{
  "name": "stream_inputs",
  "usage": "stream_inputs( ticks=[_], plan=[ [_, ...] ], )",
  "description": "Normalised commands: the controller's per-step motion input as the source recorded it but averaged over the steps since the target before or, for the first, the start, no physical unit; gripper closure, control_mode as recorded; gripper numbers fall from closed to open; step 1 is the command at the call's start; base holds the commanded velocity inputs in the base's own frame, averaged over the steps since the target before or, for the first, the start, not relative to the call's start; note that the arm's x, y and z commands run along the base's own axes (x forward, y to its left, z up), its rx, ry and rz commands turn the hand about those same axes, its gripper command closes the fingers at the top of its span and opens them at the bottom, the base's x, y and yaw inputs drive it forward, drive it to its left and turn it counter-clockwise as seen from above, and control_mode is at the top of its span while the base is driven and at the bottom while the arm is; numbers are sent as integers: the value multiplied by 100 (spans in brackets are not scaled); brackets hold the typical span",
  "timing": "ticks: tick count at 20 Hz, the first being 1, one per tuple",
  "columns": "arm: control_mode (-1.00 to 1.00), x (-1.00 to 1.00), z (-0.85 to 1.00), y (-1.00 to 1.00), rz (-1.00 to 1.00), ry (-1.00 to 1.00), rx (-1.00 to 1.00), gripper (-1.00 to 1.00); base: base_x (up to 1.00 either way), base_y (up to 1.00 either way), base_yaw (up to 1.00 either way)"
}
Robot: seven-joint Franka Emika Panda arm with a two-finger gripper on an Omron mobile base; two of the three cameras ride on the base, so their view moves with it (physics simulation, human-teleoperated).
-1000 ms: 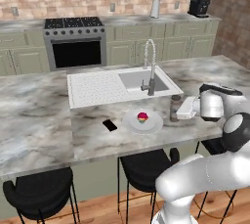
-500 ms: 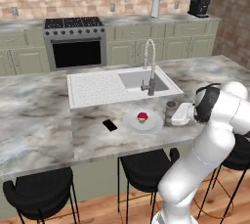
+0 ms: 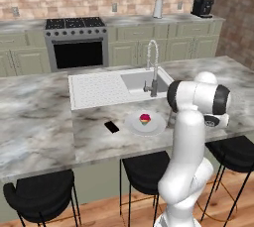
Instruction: Take the cinnamon bottle from the cabinet and place it on the dining table, next to the plate with the cupcake. Then take the chocolate from the dining counter and place it on the cupcake plate.
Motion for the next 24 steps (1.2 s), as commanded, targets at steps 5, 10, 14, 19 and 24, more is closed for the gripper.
stream_inputs(
  ticks=[5, 10, 14, 19, 24],
  plan=[
    [-100, -7, 3, 7, 0, 0, 0, -100, 0, 0, 0],
    [-100, -21, 36, 16, 0, 0, 0, -100, 0, 0, 0],
    [-100, -24, 48, 26, 0, 0, -4, -100, 0, 0, 0],
    [-100, -16, 42, 29, 0, 0, -10, -100, 0, 0, 0],
    [-100, -1, 38, 9, 0, 3, -8, -100, 0, 0, 0]
  ],
)
